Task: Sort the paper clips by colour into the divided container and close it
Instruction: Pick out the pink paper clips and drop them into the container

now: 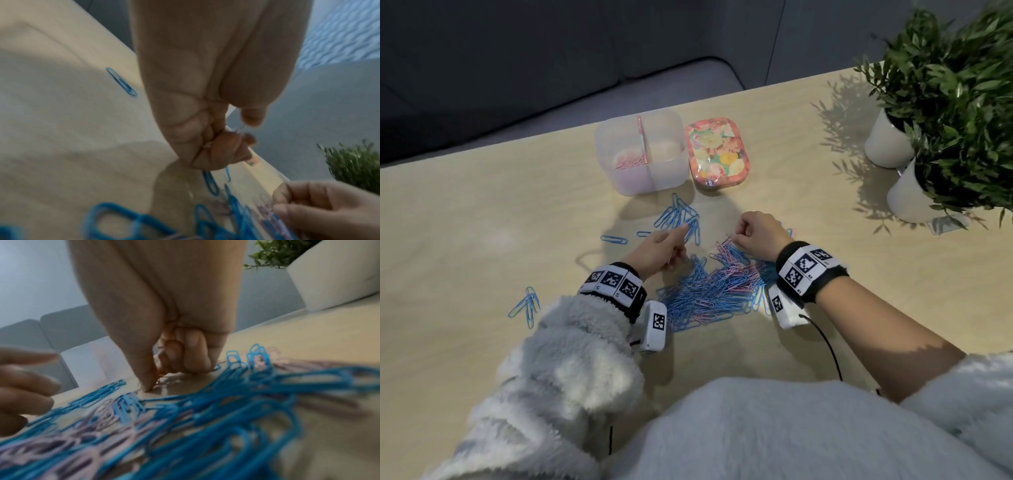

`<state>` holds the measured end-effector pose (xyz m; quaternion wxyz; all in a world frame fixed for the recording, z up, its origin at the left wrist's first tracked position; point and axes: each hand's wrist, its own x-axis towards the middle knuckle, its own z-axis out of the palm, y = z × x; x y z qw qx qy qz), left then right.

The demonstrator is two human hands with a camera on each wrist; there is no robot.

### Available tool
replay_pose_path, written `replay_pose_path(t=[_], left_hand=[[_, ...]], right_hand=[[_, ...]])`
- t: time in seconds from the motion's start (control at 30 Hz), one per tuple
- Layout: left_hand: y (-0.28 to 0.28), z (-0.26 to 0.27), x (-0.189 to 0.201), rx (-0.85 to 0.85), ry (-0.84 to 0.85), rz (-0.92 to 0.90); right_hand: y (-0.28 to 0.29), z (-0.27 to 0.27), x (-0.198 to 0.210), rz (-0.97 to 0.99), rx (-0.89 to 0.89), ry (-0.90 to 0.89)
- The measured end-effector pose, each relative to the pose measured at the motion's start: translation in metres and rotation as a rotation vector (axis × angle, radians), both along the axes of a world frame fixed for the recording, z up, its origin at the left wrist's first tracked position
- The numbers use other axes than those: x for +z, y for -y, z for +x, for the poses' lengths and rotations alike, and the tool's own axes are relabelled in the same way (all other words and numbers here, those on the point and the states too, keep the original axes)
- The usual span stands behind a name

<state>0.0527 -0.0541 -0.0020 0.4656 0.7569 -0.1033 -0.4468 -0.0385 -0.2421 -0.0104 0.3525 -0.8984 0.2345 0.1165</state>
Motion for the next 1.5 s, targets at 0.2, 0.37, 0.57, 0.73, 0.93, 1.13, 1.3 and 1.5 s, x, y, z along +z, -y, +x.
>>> replay_pose_path(t=[0.2, 0.37, 0.57, 0.73, 0.93, 1.13, 1.3, 1.5], left_hand=[[-0.012, -0.003, 0.0, -0.214, 0.312, 0.1], [-0.015, -0.01, -0.001, -0.336, 0.514, 0.227], [-0.008, -0.02, 0.002, -0.405, 0.755, 0.359], [-0.011, -0.021, 0.005, -0.467, 0.904, 0.407], [-0.018, -0.022, 0.0, -0.564, 0.849, 0.384], [-0.031, -0.021, -0.001, -0.423, 0.692, 0.299], [-0.036, -0.013, 0.009, -0.296, 0.631, 0.263], [-0.046, 0.01, 0.023, -0.197, 0.66, 0.257]], right_hand=[[0.009, -0.004, -0.001, 0.474, -0.313, 0.202], [0.003, -0.003, 0.003, 0.787, -0.521, 0.158], [-0.015, -0.001, 0.007, -0.002, 0.037, 0.055], [-0.024, 0.003, 0.012, -0.337, 0.256, -0.033], [-0.019, 0.008, 0.014, -0.155, 0.212, -0.06], [-0.005, 0.057, 0.064, 0.548, -0.089, 0.106], [-0.027, 0.126, 0.1, 0.788, -0.211, 0.236], [-0.07, 0.184, 0.099, 0.92, -0.317, 0.168]])
